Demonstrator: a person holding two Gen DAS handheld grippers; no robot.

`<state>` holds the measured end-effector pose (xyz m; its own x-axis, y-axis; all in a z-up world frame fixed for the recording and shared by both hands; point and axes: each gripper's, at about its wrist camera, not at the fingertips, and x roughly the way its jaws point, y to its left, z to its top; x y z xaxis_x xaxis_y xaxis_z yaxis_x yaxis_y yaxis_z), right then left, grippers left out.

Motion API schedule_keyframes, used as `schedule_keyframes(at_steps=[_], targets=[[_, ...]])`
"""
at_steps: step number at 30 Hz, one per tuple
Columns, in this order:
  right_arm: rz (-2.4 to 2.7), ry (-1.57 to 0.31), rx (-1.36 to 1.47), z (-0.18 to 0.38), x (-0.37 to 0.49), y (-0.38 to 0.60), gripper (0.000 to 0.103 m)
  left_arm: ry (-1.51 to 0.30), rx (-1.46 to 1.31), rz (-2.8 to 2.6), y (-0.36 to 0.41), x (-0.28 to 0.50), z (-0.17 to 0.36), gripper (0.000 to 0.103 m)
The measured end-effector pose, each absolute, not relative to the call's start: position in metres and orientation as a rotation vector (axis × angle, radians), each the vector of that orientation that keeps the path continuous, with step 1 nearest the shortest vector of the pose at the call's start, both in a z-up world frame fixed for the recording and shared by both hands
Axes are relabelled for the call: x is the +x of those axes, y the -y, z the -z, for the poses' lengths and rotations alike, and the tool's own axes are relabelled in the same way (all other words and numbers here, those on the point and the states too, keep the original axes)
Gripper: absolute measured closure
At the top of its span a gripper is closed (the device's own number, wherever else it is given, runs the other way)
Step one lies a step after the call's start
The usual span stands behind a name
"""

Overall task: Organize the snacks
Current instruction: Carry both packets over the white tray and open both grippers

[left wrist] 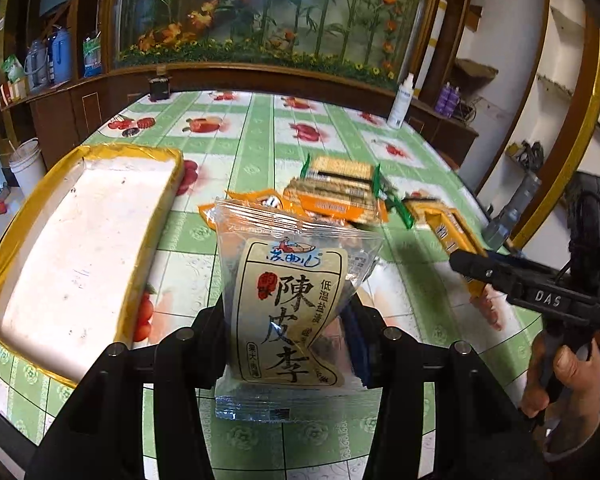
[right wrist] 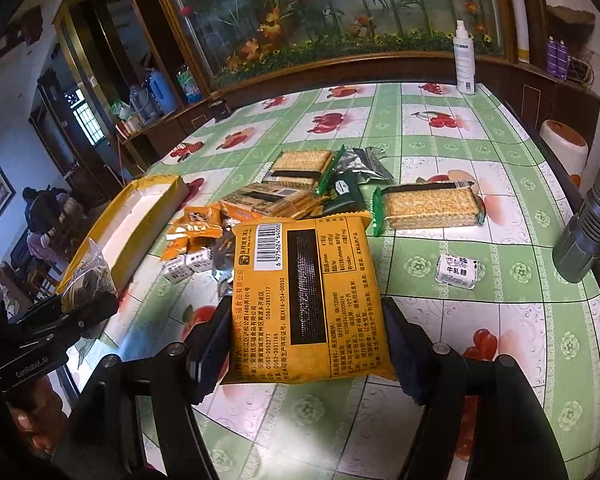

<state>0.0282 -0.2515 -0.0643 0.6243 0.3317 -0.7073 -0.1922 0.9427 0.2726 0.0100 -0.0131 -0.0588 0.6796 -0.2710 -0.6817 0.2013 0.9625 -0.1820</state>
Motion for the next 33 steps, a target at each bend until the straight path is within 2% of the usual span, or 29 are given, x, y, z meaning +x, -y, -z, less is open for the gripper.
schedule_keyframes(at_steps=[9, 33], targets=[[-0.379, -0.770, 0.126, 0.035, 0.017, 0.202, 0.031, -0.720, -0.149, 0.198, -0.032, 0.001, 0.042, 0.056], [-0.552, -0.812, 0.018, 0.038, 0.025, 0.098, 0.032, -0.736, -0.095, -0.142, -0.113, 0.006, 0.050, 0.056]])
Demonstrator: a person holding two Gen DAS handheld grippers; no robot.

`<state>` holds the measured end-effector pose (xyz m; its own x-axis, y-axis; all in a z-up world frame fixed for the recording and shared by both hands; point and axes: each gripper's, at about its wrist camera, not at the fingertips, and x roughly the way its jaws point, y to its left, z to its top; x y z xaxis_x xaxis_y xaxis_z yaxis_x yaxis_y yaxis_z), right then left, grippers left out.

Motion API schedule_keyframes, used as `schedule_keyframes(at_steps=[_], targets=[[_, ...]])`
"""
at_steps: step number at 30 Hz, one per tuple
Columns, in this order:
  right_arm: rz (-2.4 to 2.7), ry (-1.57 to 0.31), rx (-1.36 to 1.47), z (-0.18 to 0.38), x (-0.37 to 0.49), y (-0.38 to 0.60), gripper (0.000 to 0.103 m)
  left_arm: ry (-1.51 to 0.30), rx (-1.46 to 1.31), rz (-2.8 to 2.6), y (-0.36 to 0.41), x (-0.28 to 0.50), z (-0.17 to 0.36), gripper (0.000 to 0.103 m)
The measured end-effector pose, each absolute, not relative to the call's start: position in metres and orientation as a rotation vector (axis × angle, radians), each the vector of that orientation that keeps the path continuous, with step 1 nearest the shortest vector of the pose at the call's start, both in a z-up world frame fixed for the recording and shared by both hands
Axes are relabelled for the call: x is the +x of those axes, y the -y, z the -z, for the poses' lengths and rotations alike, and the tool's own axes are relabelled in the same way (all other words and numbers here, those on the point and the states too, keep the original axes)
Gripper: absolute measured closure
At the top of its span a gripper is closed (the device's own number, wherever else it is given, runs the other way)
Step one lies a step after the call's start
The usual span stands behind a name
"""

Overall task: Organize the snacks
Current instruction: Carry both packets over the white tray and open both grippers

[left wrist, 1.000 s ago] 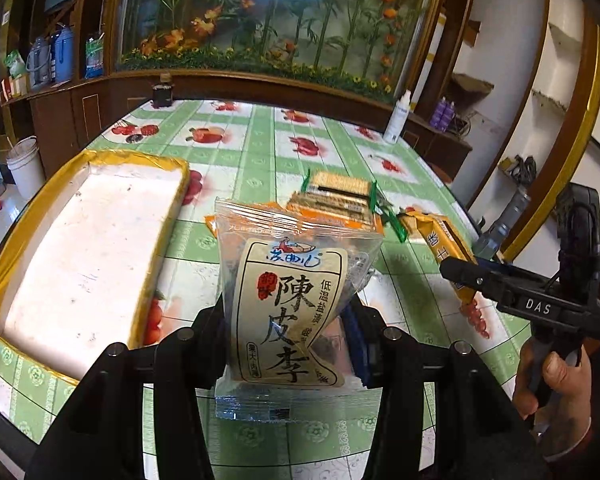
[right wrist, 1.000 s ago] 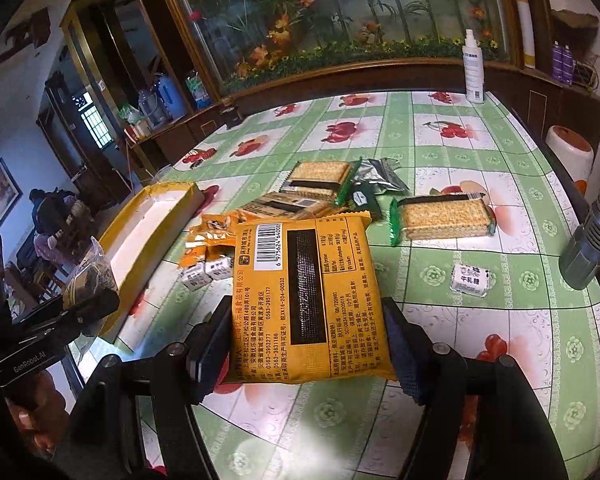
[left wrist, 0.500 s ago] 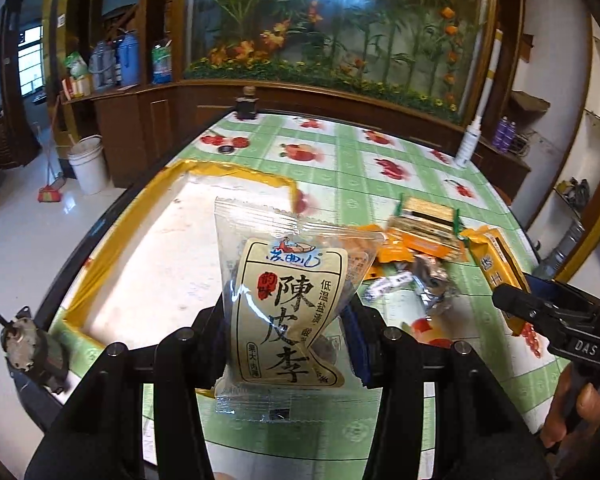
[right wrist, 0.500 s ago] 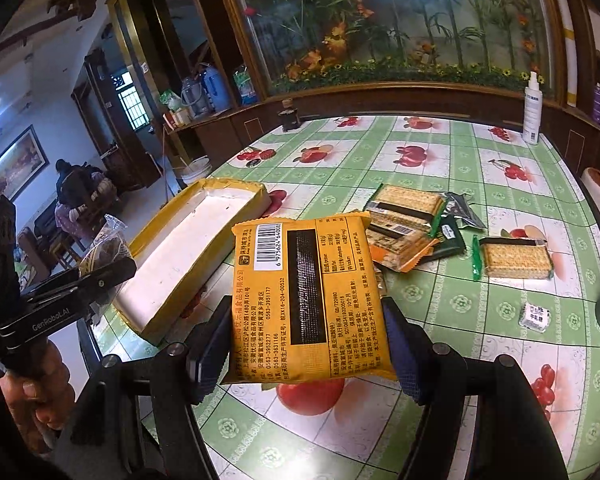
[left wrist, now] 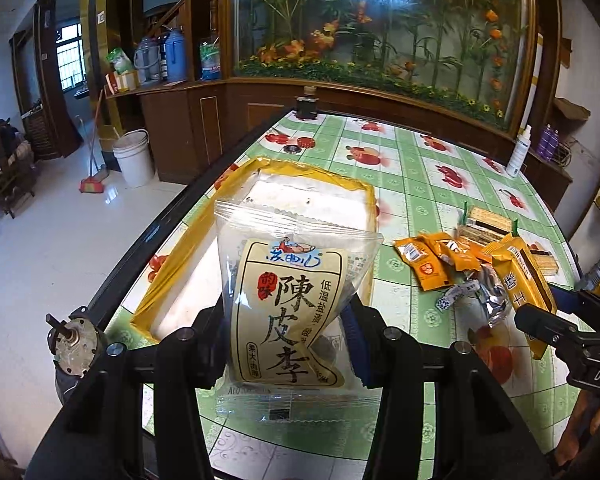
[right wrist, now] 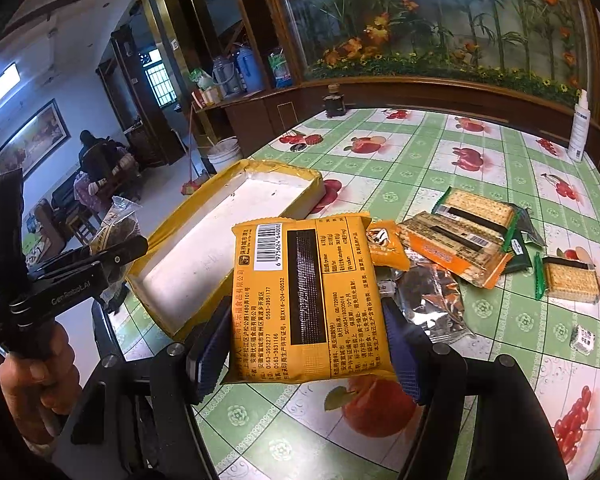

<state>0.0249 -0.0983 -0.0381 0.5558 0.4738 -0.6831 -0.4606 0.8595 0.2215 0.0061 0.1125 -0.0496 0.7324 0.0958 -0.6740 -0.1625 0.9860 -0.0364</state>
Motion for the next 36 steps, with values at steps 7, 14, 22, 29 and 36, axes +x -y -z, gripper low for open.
schedule_keyframes(at_steps=[7, 14, 22, 29, 36], targets=[[-0.578, -0.822, -0.009, 0.039, 0.027, 0.081, 0.032, -0.742, -0.100, -0.166, -0.123, 0.007, 0.052, 0.056], [-0.612, -0.837, -0.024, 0.043, 0.037, 0.056, 0.032, -0.761, -0.128, -0.194, -0.142, 0.013, 0.059, 0.056], [-0.699, -0.848, -0.030, 0.048, 0.063, 0.001, 0.032, -0.783, -0.140, -0.240, -0.165, 0.031, 0.072, 0.056], [-0.739, -0.874, -0.041, 0.060, 0.098, -0.051, 0.032, -0.838, -0.159, -0.252, -0.175, 0.049, 0.092, 0.056], [-0.733, -0.924, -0.056, 0.083, 0.119, -0.073, 0.032, -0.849, -0.163, -0.260, -0.184, 0.057, 0.099, 0.056]])
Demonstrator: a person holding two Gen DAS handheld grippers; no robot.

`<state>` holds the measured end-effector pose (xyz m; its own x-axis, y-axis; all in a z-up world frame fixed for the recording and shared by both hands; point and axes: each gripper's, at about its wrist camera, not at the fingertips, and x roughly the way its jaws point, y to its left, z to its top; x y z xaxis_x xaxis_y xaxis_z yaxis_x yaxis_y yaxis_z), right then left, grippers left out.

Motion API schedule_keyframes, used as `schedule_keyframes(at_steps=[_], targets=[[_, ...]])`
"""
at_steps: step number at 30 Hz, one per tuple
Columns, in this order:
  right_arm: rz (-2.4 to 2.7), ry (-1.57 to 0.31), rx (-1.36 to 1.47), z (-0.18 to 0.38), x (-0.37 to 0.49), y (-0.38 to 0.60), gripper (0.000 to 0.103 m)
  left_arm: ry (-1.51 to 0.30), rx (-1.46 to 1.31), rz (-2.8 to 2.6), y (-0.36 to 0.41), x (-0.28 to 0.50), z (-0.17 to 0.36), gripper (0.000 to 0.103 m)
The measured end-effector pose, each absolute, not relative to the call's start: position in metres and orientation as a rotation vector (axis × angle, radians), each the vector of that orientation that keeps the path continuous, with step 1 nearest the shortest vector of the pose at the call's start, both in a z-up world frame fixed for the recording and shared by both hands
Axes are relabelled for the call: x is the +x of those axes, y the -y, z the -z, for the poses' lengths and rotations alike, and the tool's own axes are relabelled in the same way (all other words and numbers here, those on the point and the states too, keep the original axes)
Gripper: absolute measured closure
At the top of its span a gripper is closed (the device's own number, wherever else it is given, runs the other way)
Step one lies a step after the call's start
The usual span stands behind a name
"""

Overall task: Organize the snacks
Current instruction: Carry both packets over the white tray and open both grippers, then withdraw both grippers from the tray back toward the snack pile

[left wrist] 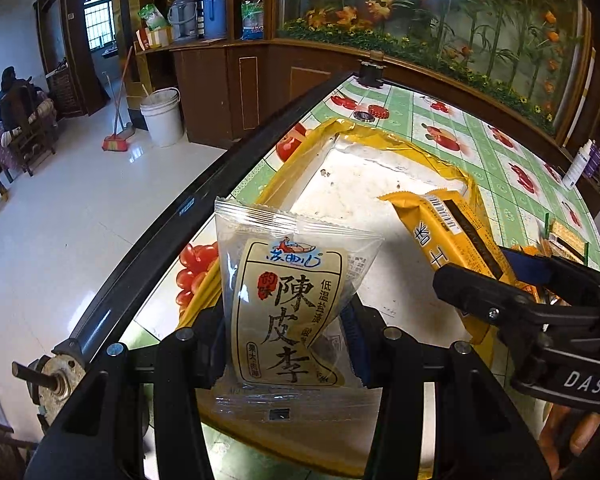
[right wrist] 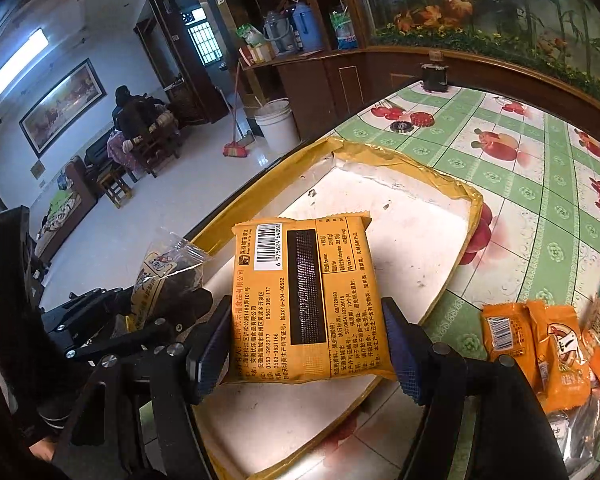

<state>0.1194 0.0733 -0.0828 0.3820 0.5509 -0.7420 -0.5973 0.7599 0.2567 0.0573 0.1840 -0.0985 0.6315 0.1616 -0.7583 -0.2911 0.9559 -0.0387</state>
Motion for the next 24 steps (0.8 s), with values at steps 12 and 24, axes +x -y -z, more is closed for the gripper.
schedule_keyframes(at_steps=[12, 24], targets=[[-0.725, -0.958, -0.073, 0.100, 0.134, -0.089, 0.035, -0.899, -0.200, -0.248, -0.195, 0.072, 0.112, 0.046], [-0.655, -0.878, -0.008, 0.068, 0.104, -0.020, 0.032, -0.803, -0.143, -0.254, -0.171, 0.047, 0.080, 0.026]])
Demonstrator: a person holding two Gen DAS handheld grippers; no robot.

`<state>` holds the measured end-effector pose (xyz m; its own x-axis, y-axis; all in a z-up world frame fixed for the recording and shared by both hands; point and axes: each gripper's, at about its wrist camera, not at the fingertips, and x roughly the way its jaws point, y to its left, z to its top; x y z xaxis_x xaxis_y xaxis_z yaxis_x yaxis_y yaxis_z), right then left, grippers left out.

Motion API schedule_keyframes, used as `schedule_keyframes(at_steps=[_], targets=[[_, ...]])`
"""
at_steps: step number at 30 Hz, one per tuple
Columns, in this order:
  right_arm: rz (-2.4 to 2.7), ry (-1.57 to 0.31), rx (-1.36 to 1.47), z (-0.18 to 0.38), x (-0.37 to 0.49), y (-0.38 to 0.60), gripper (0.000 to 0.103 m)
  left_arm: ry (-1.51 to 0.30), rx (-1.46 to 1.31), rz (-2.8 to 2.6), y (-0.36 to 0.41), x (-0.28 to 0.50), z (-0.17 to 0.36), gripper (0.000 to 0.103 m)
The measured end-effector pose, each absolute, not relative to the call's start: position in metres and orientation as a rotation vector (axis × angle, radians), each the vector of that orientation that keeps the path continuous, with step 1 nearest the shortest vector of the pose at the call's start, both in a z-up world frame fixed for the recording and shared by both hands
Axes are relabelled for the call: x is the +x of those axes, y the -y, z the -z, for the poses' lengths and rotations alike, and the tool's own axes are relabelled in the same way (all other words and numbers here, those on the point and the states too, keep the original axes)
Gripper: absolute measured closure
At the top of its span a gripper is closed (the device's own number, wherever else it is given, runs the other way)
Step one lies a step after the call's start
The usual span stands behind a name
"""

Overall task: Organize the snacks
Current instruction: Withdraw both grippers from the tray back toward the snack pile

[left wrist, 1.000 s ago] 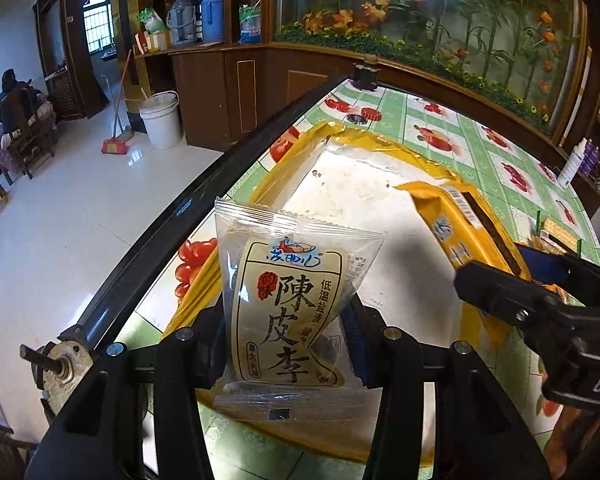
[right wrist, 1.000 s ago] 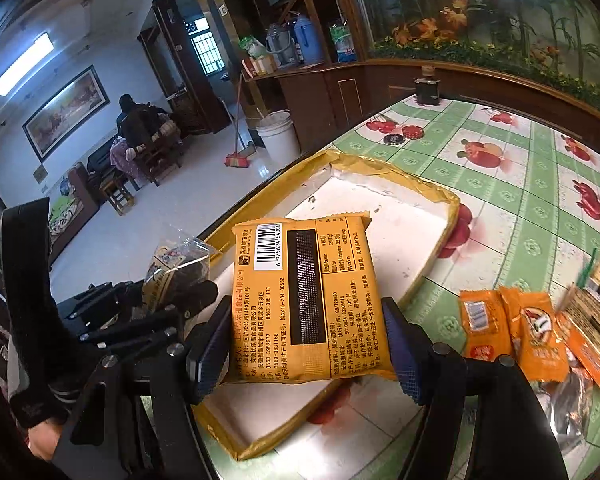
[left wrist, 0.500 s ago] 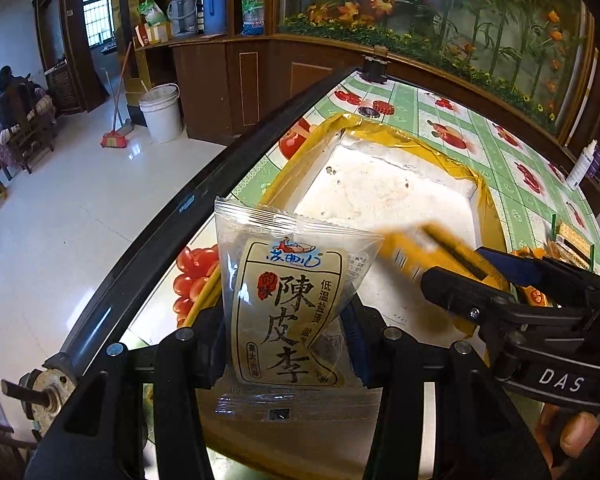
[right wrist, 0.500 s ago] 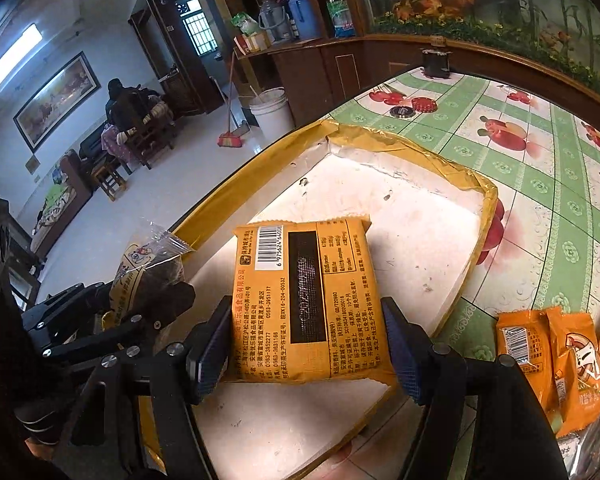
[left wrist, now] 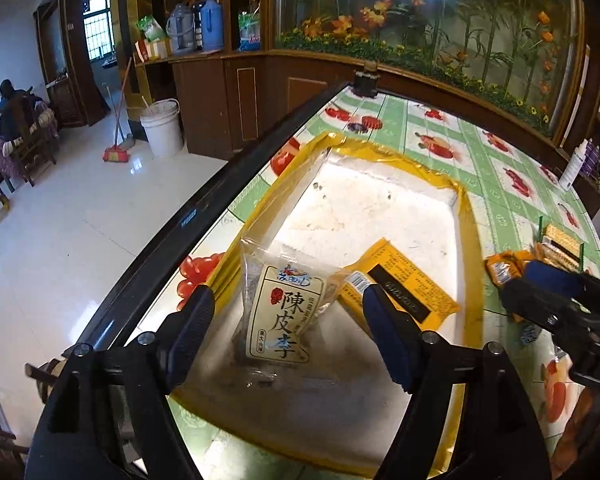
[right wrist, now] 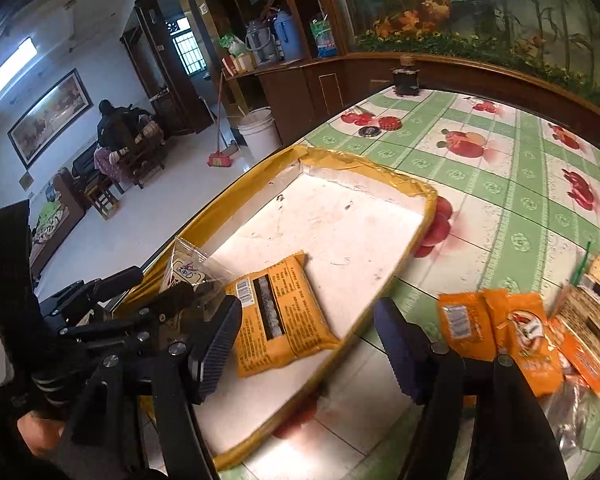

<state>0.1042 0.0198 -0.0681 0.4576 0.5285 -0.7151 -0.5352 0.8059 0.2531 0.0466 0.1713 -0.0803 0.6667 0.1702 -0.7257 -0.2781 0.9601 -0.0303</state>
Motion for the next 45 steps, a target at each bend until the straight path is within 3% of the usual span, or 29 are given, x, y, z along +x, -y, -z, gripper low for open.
schedule_keyframes(at_steps=[6, 19, 29, 45], targets=[[-0.562, -0.841, 0.050, 0.058, 0.077, 0.054, 0.030, -0.762, -0.119, -0.218, -0.147, 0.033, 0.061, 0.021], [-0.309, -0.860, 0.165, 0.076, 0.038, 0.199, 0.030, -0.822, -0.071, -0.012, -0.053, 0.035, 0.065, 0.021], [-0.282, -0.865, 0.170, 0.086, 0.028, 0.229, 0.030, -0.915, -0.026, 0.095, 0.004, 0.044, 0.093, 0.021], [-0.232, -0.874, 0.224, 0.095, 0.031, 0.262, 0.030, -0.955, 0.033, 0.139, 0.029, 0.060, 0.106, 0.022]])
